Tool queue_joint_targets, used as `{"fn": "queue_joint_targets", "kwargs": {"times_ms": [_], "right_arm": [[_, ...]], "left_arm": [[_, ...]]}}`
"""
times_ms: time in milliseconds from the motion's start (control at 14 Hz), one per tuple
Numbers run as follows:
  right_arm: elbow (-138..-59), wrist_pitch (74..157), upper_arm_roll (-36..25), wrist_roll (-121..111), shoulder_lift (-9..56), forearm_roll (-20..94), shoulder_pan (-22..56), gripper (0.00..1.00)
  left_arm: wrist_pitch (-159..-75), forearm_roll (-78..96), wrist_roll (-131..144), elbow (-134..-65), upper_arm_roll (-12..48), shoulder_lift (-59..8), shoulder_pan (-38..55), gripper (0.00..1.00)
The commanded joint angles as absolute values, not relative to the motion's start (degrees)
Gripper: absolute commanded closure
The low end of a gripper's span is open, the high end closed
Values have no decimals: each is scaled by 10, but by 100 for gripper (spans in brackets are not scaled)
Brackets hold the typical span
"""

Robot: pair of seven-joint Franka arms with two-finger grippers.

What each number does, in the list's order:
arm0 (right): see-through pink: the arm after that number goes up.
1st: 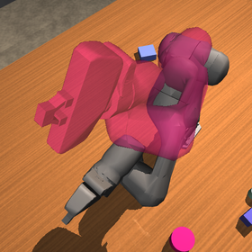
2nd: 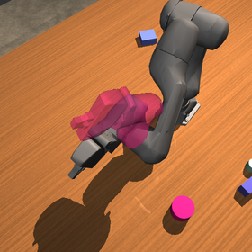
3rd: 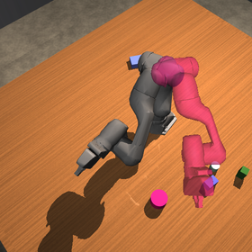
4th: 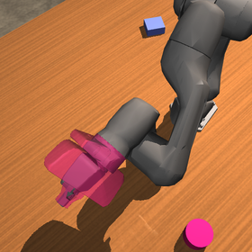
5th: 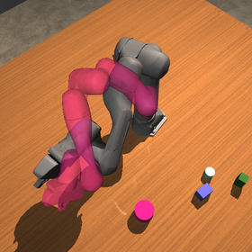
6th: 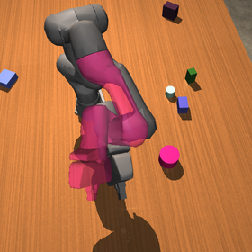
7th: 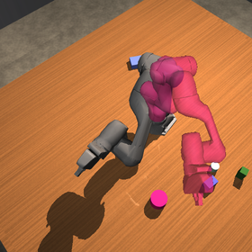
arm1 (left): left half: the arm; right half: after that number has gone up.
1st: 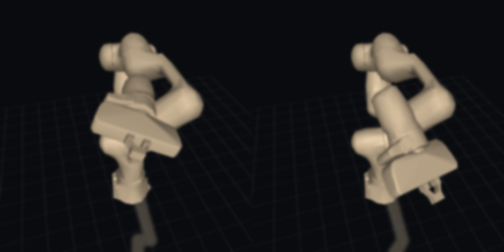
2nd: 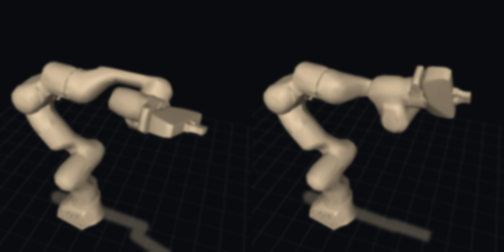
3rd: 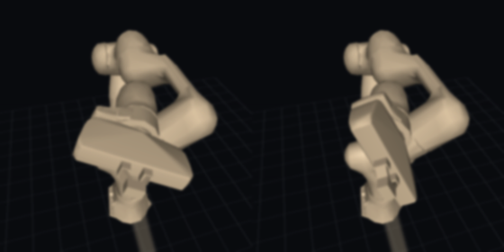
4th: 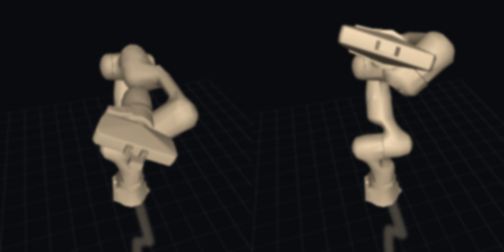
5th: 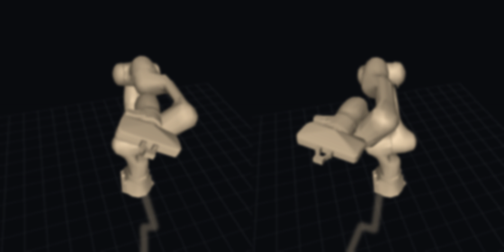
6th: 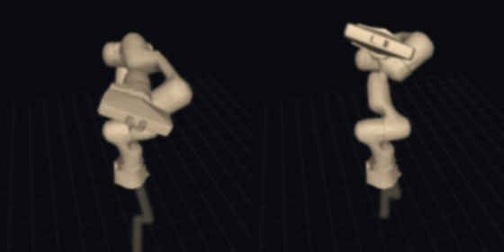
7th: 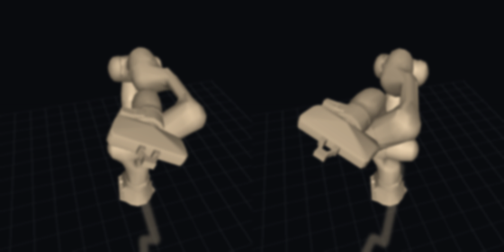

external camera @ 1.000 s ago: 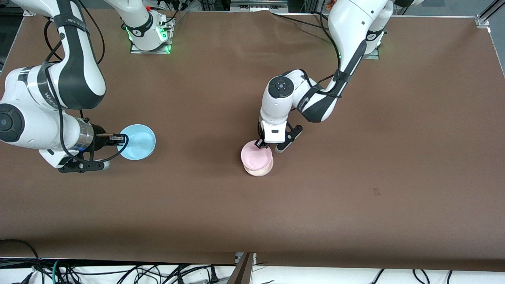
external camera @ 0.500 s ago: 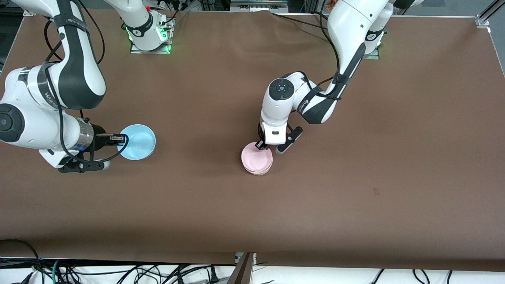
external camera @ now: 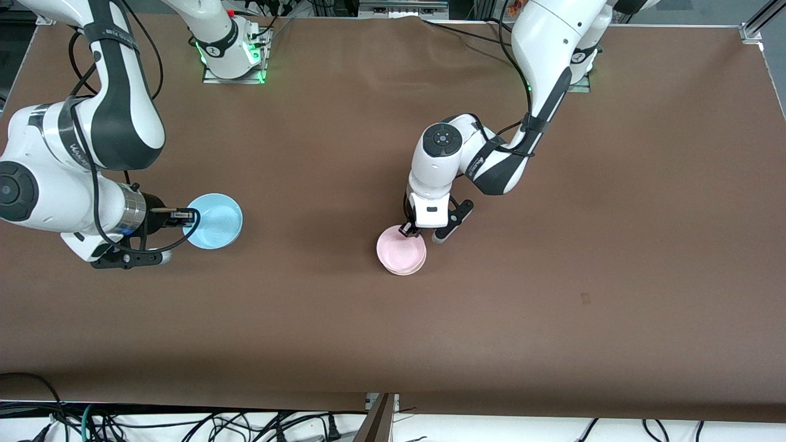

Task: Stack pink and blue bowls on white bowl
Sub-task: 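Open the left gripper to release the pink bowl, then raise the left gripper away from the stacked bowls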

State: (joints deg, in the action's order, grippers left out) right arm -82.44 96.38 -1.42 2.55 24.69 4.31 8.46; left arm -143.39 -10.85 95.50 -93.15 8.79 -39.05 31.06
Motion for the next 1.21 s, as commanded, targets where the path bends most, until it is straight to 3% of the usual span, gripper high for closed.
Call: {"fn": "queue_joint_targets", "kwargs": {"times_ms": [0, 214, 429, 571, 714, 857, 1143], "right_arm": [[-826, 964, -13, 33, 243, 51, 85, 100], [-815, 962, -12, 42, 244, 52, 85, 100], [-810, 962, -13, 46, 246, 52, 86, 100], [-810, 962, -13, 46, 246, 52, 86, 100], [-810, 962, -13, 46, 246, 52, 86, 100], [-810, 962, -13, 47, 246, 52, 86, 100], [-810, 962, -13, 47, 246, 52, 86, 100]], "left_arm": [[-1442, -128, 970, -928, 82, -395, 314, 100], [-1442, -128, 970, -928, 79, -395, 314, 100], [-1442, -128, 970, -927, 76, -397, 314, 92], [-1443, -128, 970, -927, 76, -398, 314, 75], [-1443, -128, 970, -927, 76, -398, 314, 64], [-1442, -128, 969, -925, 76, -397, 314, 64], [-1441, -128, 962, -919, 75, -393, 307, 90]]}}
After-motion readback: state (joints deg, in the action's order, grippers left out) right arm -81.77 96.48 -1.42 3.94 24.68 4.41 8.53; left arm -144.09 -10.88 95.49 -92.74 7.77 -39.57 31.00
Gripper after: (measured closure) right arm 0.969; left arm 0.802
